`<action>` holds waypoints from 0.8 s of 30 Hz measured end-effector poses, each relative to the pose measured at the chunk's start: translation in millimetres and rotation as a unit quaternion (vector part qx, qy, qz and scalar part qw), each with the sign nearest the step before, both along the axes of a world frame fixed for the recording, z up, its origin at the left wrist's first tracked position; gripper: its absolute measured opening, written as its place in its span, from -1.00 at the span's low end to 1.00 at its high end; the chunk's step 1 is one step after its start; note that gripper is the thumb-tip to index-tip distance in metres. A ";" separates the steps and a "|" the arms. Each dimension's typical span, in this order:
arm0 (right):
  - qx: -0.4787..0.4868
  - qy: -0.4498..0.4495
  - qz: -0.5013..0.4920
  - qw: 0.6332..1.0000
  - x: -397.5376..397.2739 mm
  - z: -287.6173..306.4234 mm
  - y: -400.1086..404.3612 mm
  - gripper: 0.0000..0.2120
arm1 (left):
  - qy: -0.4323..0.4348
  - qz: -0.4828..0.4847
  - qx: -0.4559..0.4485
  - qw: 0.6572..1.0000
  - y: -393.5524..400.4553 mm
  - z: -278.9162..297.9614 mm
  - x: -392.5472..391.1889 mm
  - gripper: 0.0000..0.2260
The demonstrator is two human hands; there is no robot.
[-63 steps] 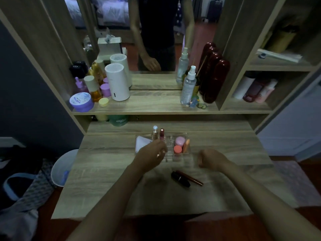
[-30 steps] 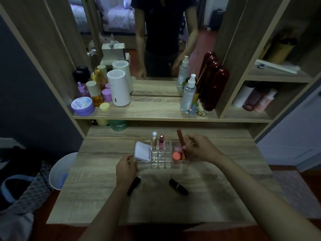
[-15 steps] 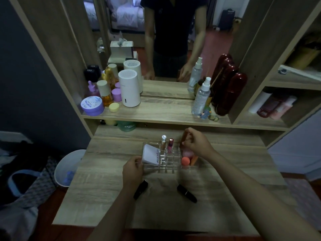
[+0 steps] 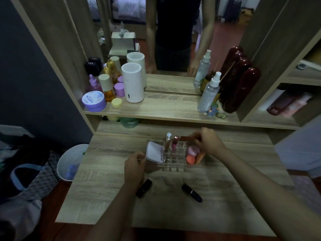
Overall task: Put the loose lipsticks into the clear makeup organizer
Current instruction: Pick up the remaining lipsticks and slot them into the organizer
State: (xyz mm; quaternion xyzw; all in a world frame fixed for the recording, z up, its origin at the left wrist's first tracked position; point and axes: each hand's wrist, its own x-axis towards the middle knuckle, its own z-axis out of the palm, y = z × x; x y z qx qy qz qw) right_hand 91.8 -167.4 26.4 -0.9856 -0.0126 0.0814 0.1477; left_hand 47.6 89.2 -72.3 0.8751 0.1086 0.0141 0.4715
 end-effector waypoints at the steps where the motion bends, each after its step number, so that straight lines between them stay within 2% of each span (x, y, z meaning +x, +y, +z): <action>1: -0.012 0.000 0.009 1.000 0.8 0.3 0.4 -0.78 | -0.002 -0.003 0.002 1.000 0.4 -0.2 0.4 -0.87; 12: -0.140 0.012 0.103 0.985 11.1 2.8 35.2 -0.81 | 0.000 -0.009 0.001 1.000 4.0 -4.5 1.2 -0.88; 20: -0.107 0.026 0.108 0.988 13.8 -6.4 48.6 -0.81 | 0.020 -0.031 0.008 0.999 12.1 -2.4 -4.6 -0.86; 24: -0.108 0.023 0.109 0.988 13.1 -9.7 46.5 -0.79 | 0.060 -0.095 0.022 0.993 25.5 -2.4 -12.5 -0.84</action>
